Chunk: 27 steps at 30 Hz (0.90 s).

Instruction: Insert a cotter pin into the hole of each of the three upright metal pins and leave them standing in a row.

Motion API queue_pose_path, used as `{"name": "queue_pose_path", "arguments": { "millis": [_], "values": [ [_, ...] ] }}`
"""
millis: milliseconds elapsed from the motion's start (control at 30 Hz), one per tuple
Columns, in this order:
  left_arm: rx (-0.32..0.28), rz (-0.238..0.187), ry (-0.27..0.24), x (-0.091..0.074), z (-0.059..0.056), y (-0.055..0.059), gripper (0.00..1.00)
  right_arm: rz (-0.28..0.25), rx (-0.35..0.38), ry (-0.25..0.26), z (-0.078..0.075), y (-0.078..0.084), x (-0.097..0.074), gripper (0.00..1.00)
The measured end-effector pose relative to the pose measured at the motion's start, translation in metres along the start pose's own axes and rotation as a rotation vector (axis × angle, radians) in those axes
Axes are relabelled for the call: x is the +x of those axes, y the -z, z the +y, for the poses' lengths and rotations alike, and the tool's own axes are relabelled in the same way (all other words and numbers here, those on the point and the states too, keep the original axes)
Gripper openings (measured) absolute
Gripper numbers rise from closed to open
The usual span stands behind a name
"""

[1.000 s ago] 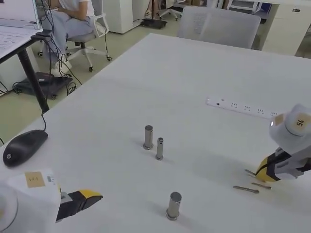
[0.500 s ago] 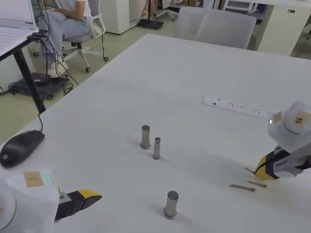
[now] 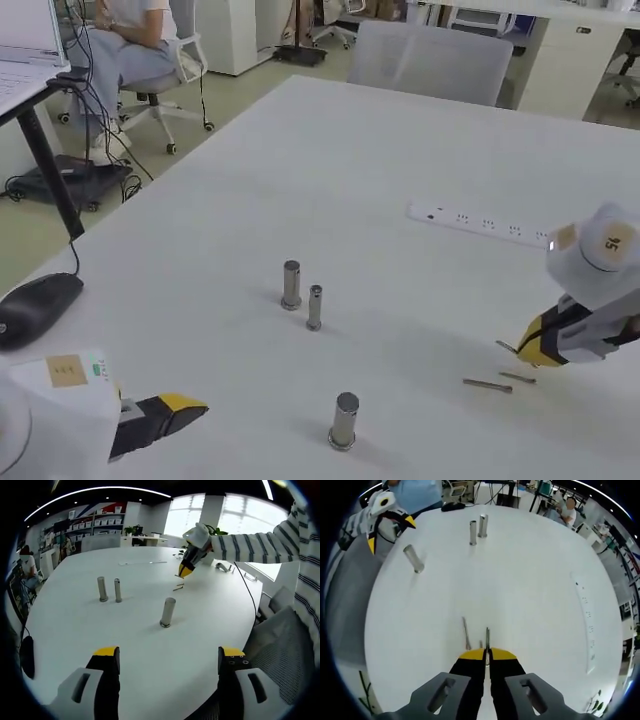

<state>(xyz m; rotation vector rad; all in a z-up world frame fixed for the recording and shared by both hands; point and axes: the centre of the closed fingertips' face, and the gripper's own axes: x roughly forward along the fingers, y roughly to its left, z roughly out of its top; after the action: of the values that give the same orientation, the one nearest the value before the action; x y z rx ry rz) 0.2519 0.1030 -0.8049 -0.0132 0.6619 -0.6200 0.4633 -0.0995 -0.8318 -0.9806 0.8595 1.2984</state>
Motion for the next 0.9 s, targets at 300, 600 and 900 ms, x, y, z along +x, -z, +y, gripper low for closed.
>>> {"name": "queue_pose_path", "arguments": {
  "millis": [300,600,900],
  "values": [
    [0.005,-0.002,0.012,0.002,-0.004,0.0,0.79,-0.006,-0.023,0.016,0.009,-0.007,-0.011,0.02],
    [0.009,-0.001,0.029,0.003,-0.01,-0.001,0.78,-0.02,-0.057,0.031,0.021,-0.016,-0.02,0.02],
    [0.019,-0.01,0.044,0.006,-0.016,-0.004,0.77,-0.036,-0.085,0.042,0.036,-0.023,-0.03,0.02]
  ]
}}
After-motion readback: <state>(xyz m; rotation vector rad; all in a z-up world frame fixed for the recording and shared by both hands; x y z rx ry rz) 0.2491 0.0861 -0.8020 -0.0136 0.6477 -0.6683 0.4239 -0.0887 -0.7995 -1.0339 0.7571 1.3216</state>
